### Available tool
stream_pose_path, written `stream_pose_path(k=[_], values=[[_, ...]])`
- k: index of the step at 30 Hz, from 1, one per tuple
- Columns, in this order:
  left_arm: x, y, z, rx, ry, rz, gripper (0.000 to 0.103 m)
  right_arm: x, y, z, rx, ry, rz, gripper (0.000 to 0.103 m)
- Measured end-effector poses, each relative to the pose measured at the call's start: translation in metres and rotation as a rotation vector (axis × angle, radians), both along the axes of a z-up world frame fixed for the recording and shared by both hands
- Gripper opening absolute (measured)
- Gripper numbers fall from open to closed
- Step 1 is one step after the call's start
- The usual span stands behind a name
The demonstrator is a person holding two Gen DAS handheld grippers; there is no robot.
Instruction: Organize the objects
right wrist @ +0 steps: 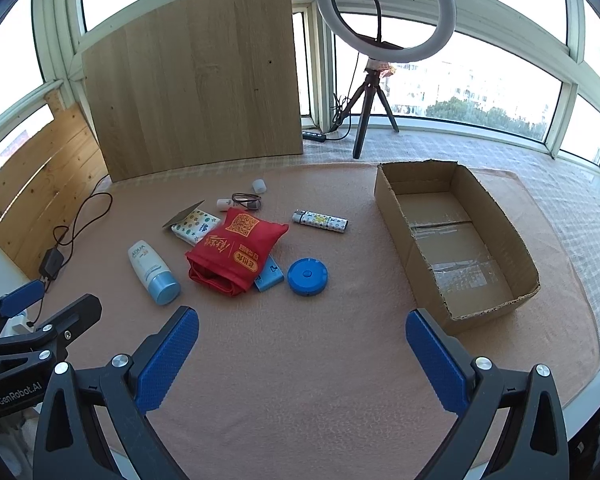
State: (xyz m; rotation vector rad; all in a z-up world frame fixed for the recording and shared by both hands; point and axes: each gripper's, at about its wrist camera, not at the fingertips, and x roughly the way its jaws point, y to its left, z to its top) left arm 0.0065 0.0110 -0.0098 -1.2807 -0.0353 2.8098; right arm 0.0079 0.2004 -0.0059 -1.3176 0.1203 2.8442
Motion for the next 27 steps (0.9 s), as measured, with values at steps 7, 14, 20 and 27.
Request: stream_pose_path(k=[7,14,20,27], values=[[-0.005,0.001,-0.003,-0.002,-0.004,-0.006,0.103,-0.002,0.002,-0.002,-0.003,-0.002,-0.005,0.102],[-0.016,0.003,-0.006,-0.009,-0.007,-0.011,0.103,-0.007,0.006,-0.006,-0.008,-0.013,-0.011,0.102],[-0.032,0.007,-0.011,-0.007,-0.017,-0.026,0.103,-0.01,0.014,-0.008,-0.006,-0.022,-0.028,0.102],[-0.068,0.002,-0.022,0.005,-0.042,-0.01,0.103,-0.012,0.024,-0.014,-0.008,-0.039,-0.051,0.102]])
